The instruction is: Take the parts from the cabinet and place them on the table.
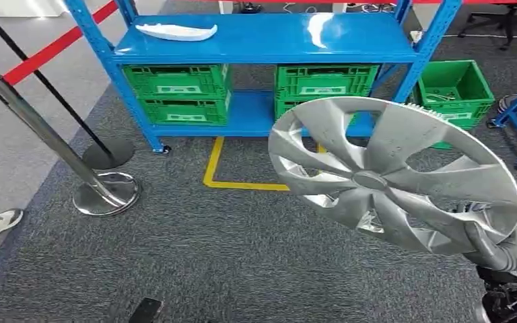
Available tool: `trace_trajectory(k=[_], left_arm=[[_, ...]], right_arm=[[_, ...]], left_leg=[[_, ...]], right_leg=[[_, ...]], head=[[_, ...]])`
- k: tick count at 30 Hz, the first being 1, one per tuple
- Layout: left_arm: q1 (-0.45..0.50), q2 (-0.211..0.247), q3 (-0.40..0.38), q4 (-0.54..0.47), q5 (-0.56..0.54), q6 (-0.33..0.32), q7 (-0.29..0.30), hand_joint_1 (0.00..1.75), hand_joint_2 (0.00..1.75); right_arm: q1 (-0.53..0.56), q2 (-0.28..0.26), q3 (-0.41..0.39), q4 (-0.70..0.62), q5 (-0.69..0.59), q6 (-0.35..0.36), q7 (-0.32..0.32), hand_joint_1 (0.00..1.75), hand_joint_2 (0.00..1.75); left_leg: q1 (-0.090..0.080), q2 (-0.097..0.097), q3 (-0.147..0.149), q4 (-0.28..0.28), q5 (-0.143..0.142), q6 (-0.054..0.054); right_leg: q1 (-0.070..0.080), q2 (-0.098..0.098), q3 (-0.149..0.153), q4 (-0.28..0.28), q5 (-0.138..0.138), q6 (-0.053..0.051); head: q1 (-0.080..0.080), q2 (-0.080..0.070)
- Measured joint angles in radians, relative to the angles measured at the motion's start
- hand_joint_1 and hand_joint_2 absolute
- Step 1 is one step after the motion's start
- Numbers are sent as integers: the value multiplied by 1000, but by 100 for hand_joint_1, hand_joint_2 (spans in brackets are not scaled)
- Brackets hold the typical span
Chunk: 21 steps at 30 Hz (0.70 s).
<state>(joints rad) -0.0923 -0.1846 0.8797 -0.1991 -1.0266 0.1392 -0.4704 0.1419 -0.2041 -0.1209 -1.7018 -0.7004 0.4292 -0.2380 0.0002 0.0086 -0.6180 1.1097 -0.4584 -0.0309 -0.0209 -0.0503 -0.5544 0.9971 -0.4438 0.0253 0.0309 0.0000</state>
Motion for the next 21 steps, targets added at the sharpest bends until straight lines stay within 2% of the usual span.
trace_trajectory(k=[1,2,3,4,6,7,8,9,10,11,12,13,14,15,16,17,18,20,21], left_arm=[[-1,0,0,0,0,0,0,0,175],[-3,-1,0,0,0,0,0,0,175],[-6,-2,0,0,0,0,0,0,175],[-5,-2,0,0,0,0,0,0,175],[-1,-2,0,0,0,0,0,0,175],[0,-2,0,0,0,0,0,0,175],[-1,-2,0,0,0,0,0,0,175],[-3,-3,0,0,0,0,0,0,175],[-3,-3,0,0,0,0,0,0,175],[-2,-3,0,0,0,0,0,0,175],[-1,-3,0,0,0,0,0,0,175],[0,-3,0,0,0,0,0,0,175],[0,-3,0,0,0,0,0,0,175],[-1,-3,0,0,0,0,0,0,175],[-1,-4,0,0,0,0,0,0,175],[-2,-3,0,0,0,0,0,0,175],[-5,-3,0,0,0,0,0,0,175],[0,-2,0,0,0,-2,0,0,175],[1,-2,0,0,0,-2,0,0,175]], right_arm=[[0,0,0,0,0,0,0,175,175],[1,0,0,-1,0,0,0,175,175],[0,0,-1,-1,0,0,0,175,175],[-1,0,-1,-1,0,0,0,175,175],[0,0,0,-3,0,0,0,175,175],[-1,0,0,-6,0,0,0,175,175],[-1,0,0,-6,0,2,0,175,175],[0,0,-1,-6,0,2,-1,175,175],[0,0,-2,-6,0,2,-1,175,175],[2,0,-1,-6,1,3,-1,175,175],[4,0,-1,-6,1,3,-1,175,175],[5,0,-1,-6,1,3,-1,175,175],[5,0,-1,-6,2,4,-1,175,175],[5,0,-1,-6,1,4,-1,175,175],[4,0,-1,-6,1,4,-1,175,175],[4,0,-1,-6,1,5,-1,175,175],[6,0,-1,-6,1,6,-2,175,175],[7,0,0,-6,0,9,0,175,175],[7,0,0,-6,-3,11,0,175,175]], left_leg=[[-1,35,45,-83,32,3],[-10,75,61,-124,21,3],[-7,59,54,-125,25,19],[-8,52,50,-125,25,22],[-10,29,46,-127,31,38],[-4,20,47,-130,36,46],[-3,10,45,-130,37,53],[-3,1,44,-130,39,58],[-4,-10,42,-129,40,60],[-5,-21,40,-129,41,61],[-5,-33,40,-129,42,62],[-5,-46,40,-129,43,61],[-4,-59,41,-128,44,59],[-3,-72,42,-127,45,57],[-1,-83,41,-124,45,54],[-5,-92,35,-121,46,47],[-6,-104,25,-113,48,41],[1,-125,14,-121,62,25],[0,-135,11,-121,65,19]], right_leg=[[2,-7,2,1,-1,4],[12,-12,0,6,-4,11],[15,-18,-4,8,-3,15],[17,-30,-3,6,-2,17],[13,-51,2,1,-2,28],[7,-30,-7,12,-17,37],[7,6,-21,52,-48,39],[7,31,-54,130,-90,39],[7,42,-93,219,-128,39],[8,47,-129,293,-154,40],[8,48,-151,333,-159,38],[8,49,-144,315,-136,38],[7,49,-115,253,-96,36],[5,55,-72,164,-50,35],[0,81,-28,74,-10,38],[-9,142,-7,30,-24,43],[-10,143,4,16,-24,41],[-3,123,-7,26,-20,32],[-5,112,-7,25,-17,25]], head=[[0,0],[-3,0],[-2,0],[0,0],[-1,0],[0,0],[1,0],[3,0],[3,0],[4,0],[3,0],[3,0],[4,0],[3,0],[4,0],[4,0],[2,0],[1,0],[2,0]])
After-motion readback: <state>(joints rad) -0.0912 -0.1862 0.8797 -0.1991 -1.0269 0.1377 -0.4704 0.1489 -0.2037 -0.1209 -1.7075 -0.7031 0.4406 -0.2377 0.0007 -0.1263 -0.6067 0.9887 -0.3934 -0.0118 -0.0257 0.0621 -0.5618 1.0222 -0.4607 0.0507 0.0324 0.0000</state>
